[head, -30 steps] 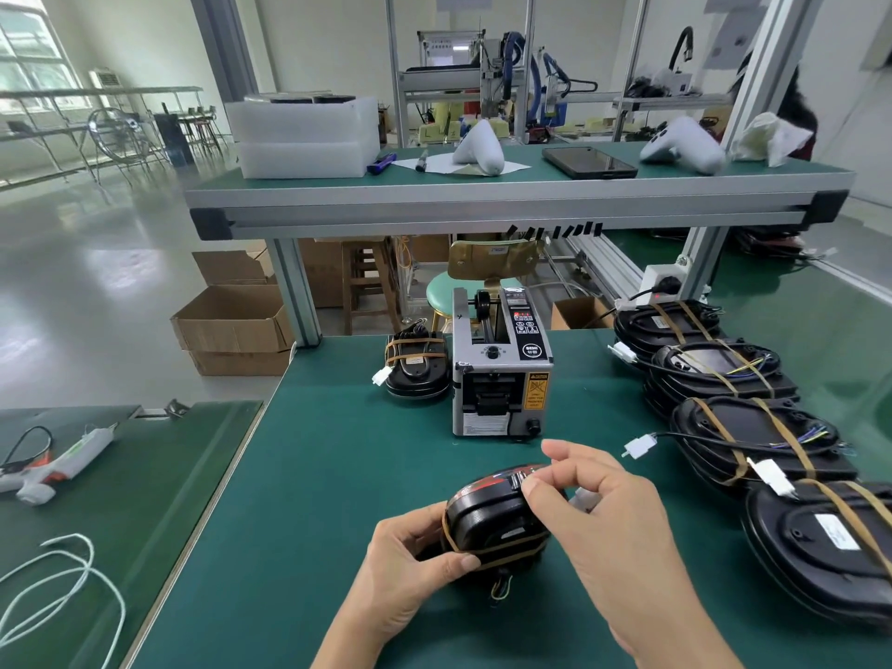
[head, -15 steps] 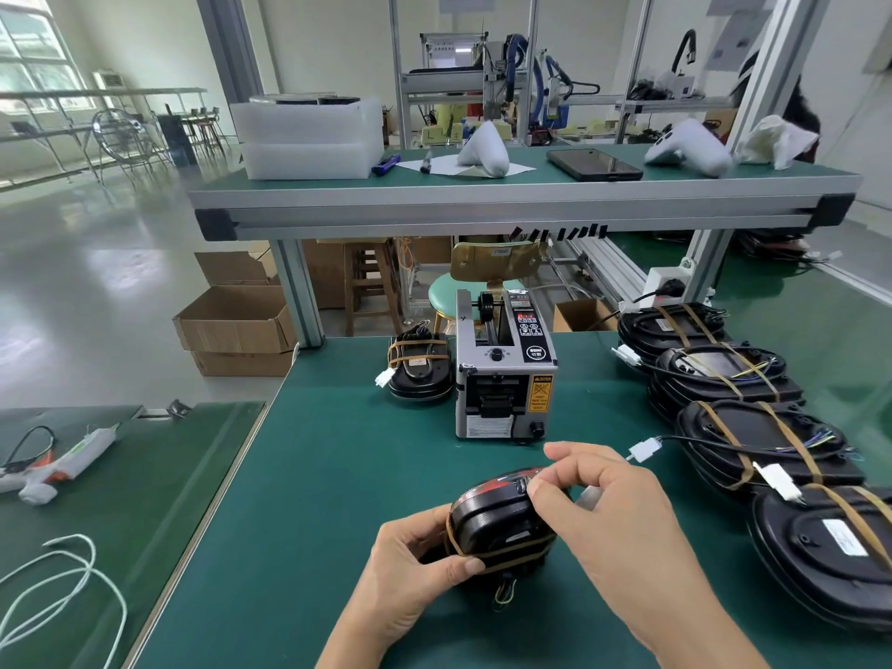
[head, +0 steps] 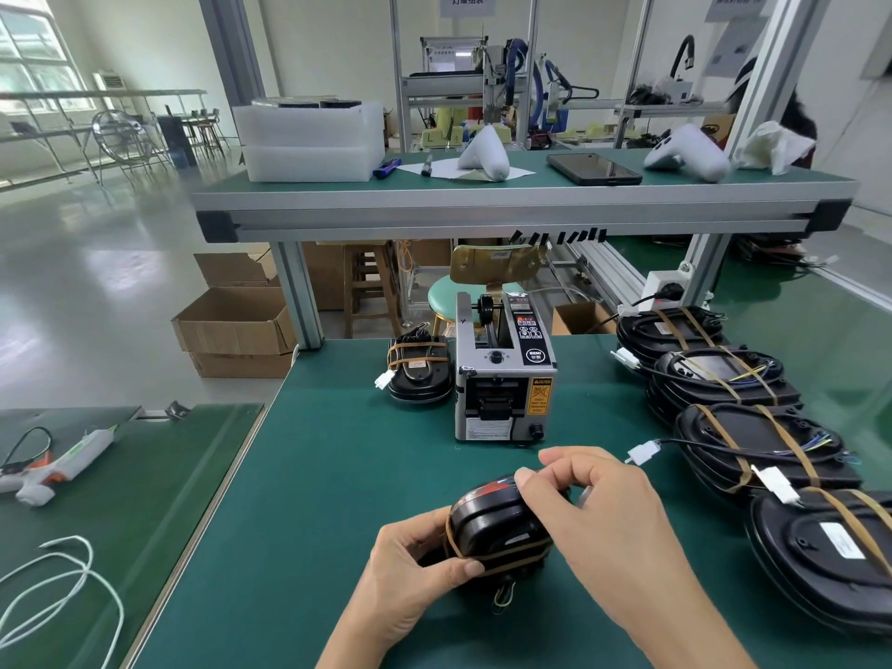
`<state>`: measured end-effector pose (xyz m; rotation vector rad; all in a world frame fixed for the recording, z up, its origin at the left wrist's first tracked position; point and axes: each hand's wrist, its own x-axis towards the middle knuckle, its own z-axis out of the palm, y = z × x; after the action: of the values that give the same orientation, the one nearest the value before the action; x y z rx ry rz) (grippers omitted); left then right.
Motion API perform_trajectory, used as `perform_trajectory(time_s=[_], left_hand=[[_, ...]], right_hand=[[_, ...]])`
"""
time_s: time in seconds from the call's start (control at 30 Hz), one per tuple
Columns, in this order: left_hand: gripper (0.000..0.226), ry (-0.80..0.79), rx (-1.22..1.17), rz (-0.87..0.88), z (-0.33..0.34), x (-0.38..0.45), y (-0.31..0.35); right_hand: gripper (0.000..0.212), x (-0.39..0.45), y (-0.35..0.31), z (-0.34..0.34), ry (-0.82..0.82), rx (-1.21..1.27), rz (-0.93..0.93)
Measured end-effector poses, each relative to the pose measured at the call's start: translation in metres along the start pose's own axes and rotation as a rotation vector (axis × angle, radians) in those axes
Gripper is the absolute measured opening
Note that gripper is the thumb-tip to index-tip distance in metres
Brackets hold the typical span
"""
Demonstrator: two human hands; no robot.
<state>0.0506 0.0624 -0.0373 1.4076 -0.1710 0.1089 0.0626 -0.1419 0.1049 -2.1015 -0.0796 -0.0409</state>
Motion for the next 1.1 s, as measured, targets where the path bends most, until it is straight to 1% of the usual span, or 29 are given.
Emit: perform_trajectory(time_s=[0.1,0.2,0.27,0.57,0.97,1.1], left_hand=[[0.055,-0.002,-0.007,0.006,-0.001,0.001,-0.002],[0.054,-0.009,-0.01,0.01,-0.002,0.001,-0.004],[0.054,-0.015,-0.011,0.011,-0.003,0.001,-0.006],[0.053,-0.025,-0.006,0.016,-0.004,0.001,-0.007],[0.051,-0.031,0.021,0.017,-0.008,0.002,-0.013],[0.051,-0.038,0.034,0.014,-0.01,0.003,-0.017]], right_hand=[[0.011,-0.002,-0.004,0.003,0.03,-0.042,-0.014],[0.024,-0.002,-0.003,0.005,0.046,-0.076,-0.014],[0.027,-0.002,-0.003,0.007,0.053,-0.1,-0.016],[0.024,-0.007,0.0,0.01,0.079,-0.095,-0.029],[0.008,-0.007,0.01,0.01,0.071,0.032,-0.014],[0.008,-0.004,0.014,0.012,0.087,0.087,-0.006]])
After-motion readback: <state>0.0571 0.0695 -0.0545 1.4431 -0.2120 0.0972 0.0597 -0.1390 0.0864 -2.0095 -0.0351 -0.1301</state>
